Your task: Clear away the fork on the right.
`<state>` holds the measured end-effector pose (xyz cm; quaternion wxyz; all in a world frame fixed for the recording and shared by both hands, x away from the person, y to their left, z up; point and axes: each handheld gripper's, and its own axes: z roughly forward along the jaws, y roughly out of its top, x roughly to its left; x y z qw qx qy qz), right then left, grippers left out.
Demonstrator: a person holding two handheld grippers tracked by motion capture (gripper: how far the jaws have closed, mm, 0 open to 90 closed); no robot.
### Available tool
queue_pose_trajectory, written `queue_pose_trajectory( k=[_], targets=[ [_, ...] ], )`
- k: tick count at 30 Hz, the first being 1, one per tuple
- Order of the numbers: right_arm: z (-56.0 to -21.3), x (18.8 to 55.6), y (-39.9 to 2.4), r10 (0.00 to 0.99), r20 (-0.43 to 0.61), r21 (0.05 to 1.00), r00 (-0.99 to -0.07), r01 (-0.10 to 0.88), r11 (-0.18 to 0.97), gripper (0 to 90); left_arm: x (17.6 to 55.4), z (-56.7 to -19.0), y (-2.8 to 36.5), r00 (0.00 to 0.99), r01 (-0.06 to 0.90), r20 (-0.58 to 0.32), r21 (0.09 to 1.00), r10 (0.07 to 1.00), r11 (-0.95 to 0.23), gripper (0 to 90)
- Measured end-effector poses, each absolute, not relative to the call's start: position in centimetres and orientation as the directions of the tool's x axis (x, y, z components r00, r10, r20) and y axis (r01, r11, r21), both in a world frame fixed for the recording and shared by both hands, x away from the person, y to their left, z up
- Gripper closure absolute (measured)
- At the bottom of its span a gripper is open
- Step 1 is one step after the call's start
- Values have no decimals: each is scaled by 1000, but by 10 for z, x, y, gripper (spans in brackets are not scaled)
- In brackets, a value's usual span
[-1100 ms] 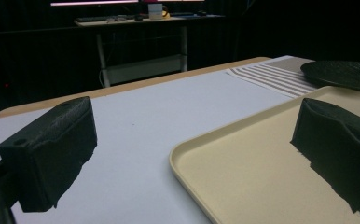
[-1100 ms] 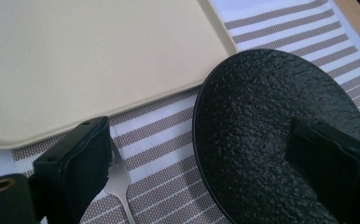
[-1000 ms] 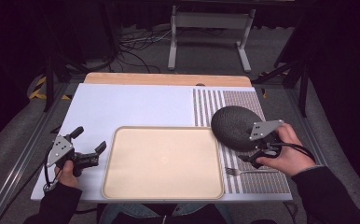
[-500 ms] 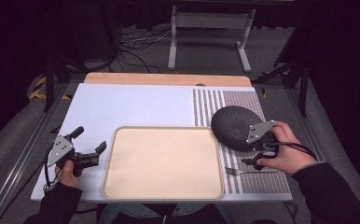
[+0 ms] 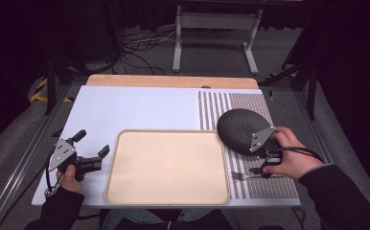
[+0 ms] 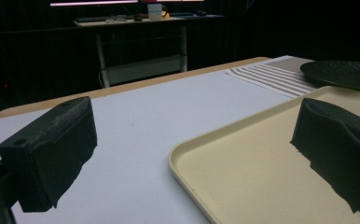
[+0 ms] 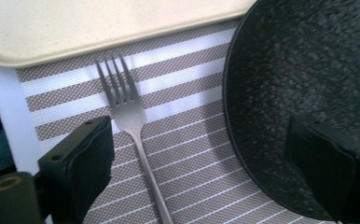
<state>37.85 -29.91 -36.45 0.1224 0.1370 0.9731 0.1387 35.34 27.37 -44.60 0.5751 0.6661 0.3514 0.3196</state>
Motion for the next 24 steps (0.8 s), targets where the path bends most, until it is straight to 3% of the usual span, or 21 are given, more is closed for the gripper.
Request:
queue_pose_trajectory(
  k=[8, 10, 15, 18, 22, 24],
  targets=[
    [-371, 379, -298, 263, -189, 246, -946, 213, 945, 112, 353, -446, 274, 549, 99, 20, 991, 836, -89, 4],
    [-372, 379, -299, 223, -177, 226, -959, 181, 957, 184, 353, -446, 274, 550, 100, 27, 990, 835, -98, 4],
    [-378, 379, -299, 141, -164, 178, -976, 111, 978, 228, 353, -446, 274, 549, 101, 22, 991, 836, -92, 4],
    [-382, 379, -299, 142, -143, 153, -979, 120, 981, 274, 354, -446, 273, 551, 104, 23, 990, 834, -97, 4],
    [-387, 382, -300, 77, -140, 133, -987, 58, 989, 306, 354, -446, 273, 551, 103, 23, 990, 834, -95, 4],
    [-389, 381, -302, 92, -98, 118, -991, 80, 990, 378, 354, -447, 274, 552, 104, 26, 990, 833, -100, 4]
  ],
)
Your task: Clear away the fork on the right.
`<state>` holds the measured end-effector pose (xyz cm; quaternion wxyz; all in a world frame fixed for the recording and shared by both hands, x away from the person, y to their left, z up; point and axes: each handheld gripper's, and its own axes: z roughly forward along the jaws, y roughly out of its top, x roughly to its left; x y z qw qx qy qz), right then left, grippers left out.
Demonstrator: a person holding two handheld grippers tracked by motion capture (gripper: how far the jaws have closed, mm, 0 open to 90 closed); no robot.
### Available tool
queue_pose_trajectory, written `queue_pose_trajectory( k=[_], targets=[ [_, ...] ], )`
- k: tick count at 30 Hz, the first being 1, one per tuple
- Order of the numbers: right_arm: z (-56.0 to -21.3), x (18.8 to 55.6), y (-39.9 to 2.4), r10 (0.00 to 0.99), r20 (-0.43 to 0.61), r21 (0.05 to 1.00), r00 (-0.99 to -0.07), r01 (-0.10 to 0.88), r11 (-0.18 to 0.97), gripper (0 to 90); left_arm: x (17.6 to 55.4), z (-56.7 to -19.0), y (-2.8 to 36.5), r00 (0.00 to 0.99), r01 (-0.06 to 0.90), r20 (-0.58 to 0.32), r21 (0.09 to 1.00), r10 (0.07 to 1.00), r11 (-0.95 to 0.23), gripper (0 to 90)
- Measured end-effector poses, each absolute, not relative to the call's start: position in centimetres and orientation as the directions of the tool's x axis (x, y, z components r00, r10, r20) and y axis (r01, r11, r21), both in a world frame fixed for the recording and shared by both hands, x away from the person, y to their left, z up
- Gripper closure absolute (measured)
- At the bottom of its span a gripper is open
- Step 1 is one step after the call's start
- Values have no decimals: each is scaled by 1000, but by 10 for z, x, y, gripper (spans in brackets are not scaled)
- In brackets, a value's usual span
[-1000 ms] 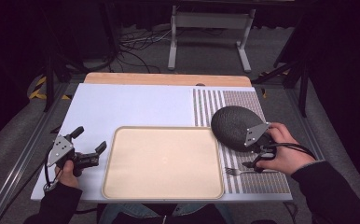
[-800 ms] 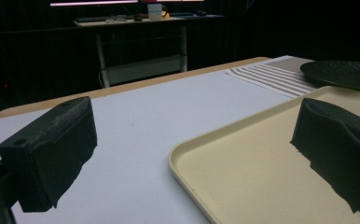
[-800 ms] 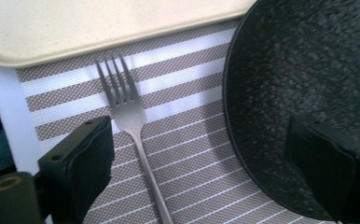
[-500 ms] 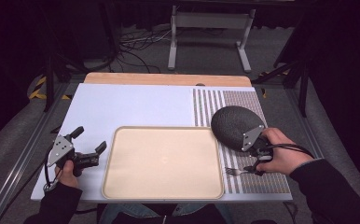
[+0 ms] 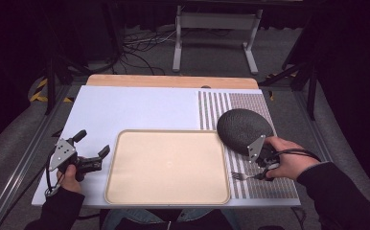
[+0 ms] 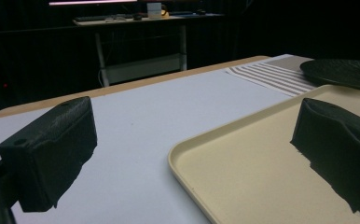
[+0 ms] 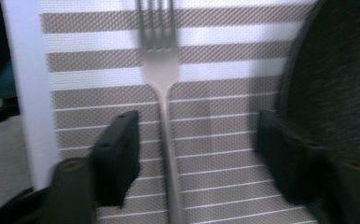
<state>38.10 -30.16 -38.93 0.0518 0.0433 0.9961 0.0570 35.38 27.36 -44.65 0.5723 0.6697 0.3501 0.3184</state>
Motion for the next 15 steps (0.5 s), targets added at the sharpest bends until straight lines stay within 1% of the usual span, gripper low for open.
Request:
queue_pose_trajectory(
  k=[2, 5, 7, 9, 10, 12, 13, 15],
  targets=[
    [-392, 381, -302, 83, -86, 95, -993, 75, 993, 399, 354, -447, 273, 552, 104, 24, 990, 834, -98, 4],
    [-395, 382, -304, 92, -62, 60, -994, 89, 994, 469, 354, -447, 273, 552, 104, 23, 990, 834, -96, 4],
    [-397, 383, -305, 72, -54, 21, -996, 71, 997, 517, 354, -447, 273, 552, 104, 26, 989, 834, -100, 4],
    [-398, 383, -305, 68, -54, 18, -996, 67, 998, 532, 354, -447, 273, 551, 104, 24, 990, 834, -97, 4],
    [-400, 384, -305, 62, -44, -7, -997, 62, 998, 564, 354, -447, 273, 552, 105, 27, 989, 834, -101, 4],
    [-401, 383, -305, 67, -37, -12, -997, 67, 998, 594, 354, -447, 273, 553, 106, 27, 989, 833, -103, 4],
    [-401, 383, -305, 67, -37, -12, -997, 67, 998, 594, 354, -447, 273, 553, 106, 27, 989, 833, -103, 4],
    [-405, 384, -304, 64, -17, -29, -998, 64, 998, 639, 354, -447, 273, 553, 106, 27, 989, 833, -102, 4]
  ],
)
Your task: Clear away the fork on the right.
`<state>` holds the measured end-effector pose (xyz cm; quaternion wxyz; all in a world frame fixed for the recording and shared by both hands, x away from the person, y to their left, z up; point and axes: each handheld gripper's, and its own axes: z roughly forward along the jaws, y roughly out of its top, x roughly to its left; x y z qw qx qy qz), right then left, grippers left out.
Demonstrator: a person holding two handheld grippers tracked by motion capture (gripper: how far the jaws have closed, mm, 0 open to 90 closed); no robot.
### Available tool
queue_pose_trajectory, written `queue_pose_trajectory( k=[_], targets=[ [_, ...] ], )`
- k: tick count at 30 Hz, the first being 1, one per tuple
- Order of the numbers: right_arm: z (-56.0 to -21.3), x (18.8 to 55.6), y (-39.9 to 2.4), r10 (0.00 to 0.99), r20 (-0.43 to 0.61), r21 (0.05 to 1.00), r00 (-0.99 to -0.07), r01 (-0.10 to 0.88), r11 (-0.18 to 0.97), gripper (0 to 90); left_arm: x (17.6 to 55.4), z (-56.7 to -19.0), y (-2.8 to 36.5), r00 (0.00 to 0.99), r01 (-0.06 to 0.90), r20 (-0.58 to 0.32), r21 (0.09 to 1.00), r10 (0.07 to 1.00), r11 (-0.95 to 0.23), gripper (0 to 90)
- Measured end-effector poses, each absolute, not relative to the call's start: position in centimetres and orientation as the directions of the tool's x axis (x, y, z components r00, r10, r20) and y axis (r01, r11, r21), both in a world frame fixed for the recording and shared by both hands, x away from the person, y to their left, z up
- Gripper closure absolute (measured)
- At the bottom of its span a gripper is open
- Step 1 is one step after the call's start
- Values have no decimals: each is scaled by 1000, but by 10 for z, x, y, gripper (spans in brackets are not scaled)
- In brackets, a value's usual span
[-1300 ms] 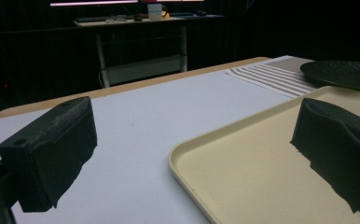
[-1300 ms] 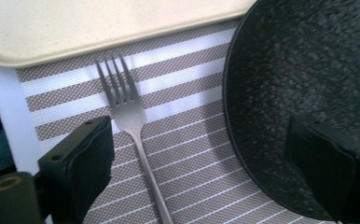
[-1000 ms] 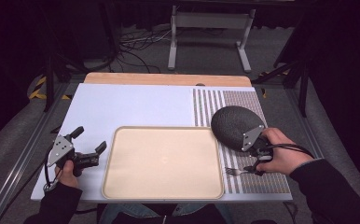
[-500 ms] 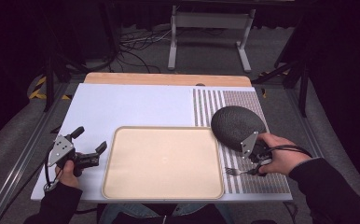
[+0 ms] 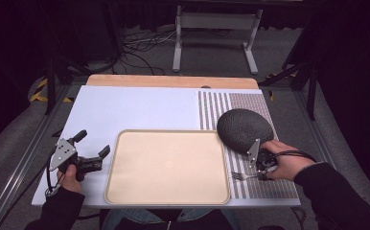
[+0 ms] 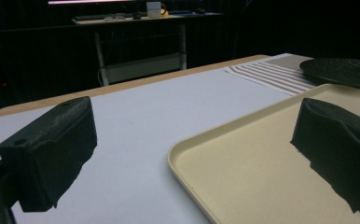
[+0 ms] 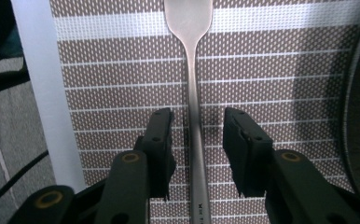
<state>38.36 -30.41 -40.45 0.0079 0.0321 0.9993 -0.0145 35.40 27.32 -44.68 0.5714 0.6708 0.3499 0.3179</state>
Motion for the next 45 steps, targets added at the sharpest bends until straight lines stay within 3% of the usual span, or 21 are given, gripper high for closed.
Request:
queue_pose_trajectory(
  k=[9, 15, 27, 45],
  targets=[
    [-412, 385, -300, -4, -7, -83, -1000, -3, 997, 834, 354, -447, 273, 552, 107, 24, 989, 833, -100, 4],
    [-413, 385, -297, -44, 2, -102, -999, -44, 994, 841, 354, -447, 273, 552, 105, 26, 989, 833, -101, 4],
    [-412, 384, -300, -34, 0, -84, -999, -34, 996, 843, 354, -447, 273, 550, 105, 23, 990, 835, -96, 4],
    [-369, 388, -302, 75, -79, 61, -994, 71, 996, 843, 354, -446, 274, 551, 104, 25, 990, 834, -99, 4]
  ],
)
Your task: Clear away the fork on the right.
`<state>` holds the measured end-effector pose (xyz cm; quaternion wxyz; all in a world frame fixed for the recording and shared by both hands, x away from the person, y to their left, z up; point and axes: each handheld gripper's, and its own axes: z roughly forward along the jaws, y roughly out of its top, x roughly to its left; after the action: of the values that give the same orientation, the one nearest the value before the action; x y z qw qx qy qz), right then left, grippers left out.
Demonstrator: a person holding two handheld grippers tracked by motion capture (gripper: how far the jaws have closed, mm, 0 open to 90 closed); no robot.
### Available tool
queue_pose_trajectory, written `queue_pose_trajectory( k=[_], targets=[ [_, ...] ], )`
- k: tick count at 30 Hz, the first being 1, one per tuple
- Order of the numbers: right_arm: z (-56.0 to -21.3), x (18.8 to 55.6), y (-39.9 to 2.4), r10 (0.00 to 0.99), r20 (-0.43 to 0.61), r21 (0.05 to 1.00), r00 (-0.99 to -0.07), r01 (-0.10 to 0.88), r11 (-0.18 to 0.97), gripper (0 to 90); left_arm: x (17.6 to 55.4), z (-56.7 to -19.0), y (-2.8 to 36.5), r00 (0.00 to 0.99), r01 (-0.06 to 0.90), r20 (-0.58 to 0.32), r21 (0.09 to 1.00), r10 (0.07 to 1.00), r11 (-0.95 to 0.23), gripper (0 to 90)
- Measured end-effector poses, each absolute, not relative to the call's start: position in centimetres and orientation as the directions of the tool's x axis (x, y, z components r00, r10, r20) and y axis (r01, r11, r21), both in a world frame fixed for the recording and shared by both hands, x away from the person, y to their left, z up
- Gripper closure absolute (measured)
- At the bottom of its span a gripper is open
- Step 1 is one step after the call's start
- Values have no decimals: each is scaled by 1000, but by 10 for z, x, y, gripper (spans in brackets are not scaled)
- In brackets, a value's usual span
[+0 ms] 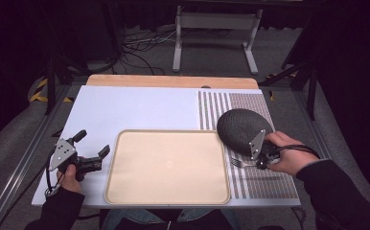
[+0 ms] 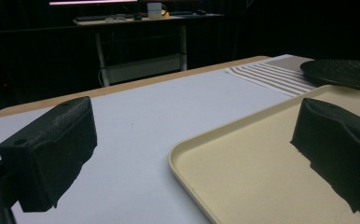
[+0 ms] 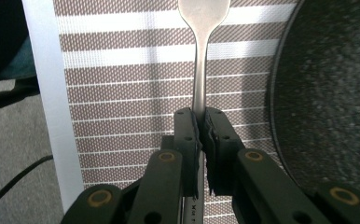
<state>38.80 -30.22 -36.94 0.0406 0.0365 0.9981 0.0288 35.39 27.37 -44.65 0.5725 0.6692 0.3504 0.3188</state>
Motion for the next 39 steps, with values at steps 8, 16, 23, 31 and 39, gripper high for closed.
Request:
queue_pose_trajectory(
  k=[8, 16, 23, 31, 39],
  targets=[
    [-357, 388, -300, 131, -115, 135, -985, 115, 984, 843, 354, -446, 274, 551, 104, 26, 990, 834, -99, 4],
    [-349, 389, -295, 176, -134, 206, -975, 146, 968, 844, 354, -446, 274, 551, 104, 25, 990, 834, -98, 4],
    [-340, 388, -287, 263, -140, 316, -954, 209, 925, 844, 354, -446, 274, 551, 104, 25, 990, 834, -99, 4],
    [-333, 387, -279, 348, -104, 387, -932, 285, 877, 844, 354, -446, 274, 552, 103, 27, 990, 834, -101, 4],
    [-333, 388, -268, 470, -18, 452, -882, 412, 791, 844, 354, -447, 274, 551, 100, 21, 991, 835, -91, 4]
  ],
)
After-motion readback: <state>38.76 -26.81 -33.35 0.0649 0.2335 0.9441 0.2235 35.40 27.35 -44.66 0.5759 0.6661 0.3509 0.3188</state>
